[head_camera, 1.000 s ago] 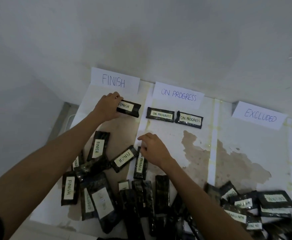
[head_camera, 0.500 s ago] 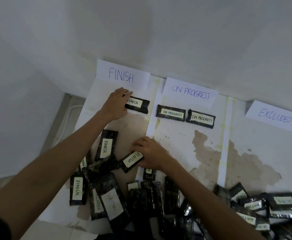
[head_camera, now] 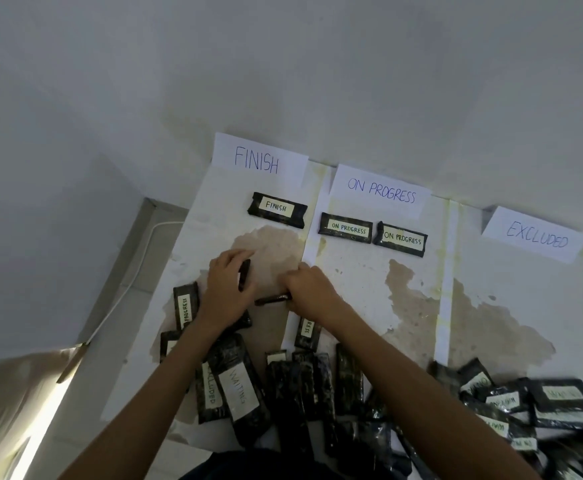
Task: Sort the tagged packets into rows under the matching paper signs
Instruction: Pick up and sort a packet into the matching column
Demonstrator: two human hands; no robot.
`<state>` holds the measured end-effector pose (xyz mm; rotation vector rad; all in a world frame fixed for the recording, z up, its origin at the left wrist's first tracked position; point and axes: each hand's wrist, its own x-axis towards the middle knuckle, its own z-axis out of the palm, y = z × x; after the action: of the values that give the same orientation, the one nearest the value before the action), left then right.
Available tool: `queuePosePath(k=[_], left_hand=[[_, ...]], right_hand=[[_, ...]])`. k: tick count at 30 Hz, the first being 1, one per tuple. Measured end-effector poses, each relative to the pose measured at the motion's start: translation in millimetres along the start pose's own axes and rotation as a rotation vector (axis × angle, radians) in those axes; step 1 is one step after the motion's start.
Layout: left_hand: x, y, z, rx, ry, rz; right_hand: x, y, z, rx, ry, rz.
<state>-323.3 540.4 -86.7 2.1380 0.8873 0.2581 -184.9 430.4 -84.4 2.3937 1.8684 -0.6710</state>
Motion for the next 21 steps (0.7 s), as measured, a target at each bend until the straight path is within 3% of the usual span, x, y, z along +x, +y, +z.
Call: queuePosePath(k=[3,6,8,13,17,21], left_hand=[[-14.9,8.3,-0.3,-0.059,0.09,-0.137],[-20.4,9.6,7.2,-0.074,-0.068,-0.176],[-21.9,12.7,14.9,-0.105,-0.19,-0.165],[-9.0,8.0,24.7,-0.088,-0.173,-0.092],[13.5,3.6,12.8,-0.062,-0.047,-0.091],[50.8,-19.1,-11.6,0.087,-0.06,-0.03]], right_hand=[[-8.5,7.4,-10.1,0.369,0.066,0.232],[-15.0,3.1,-8.9,0.908,0.152,0.446],[-12.3,-2.4,-3.5,1.07,0.167,0.512],[6.4,-21.3,-3.9,1.243,0.185,0.548],[27.4,-29.7,-12.9,1.245,0.161,0.487],[46.9,-25.8,-18.7,1.237,0.113,0.458]])
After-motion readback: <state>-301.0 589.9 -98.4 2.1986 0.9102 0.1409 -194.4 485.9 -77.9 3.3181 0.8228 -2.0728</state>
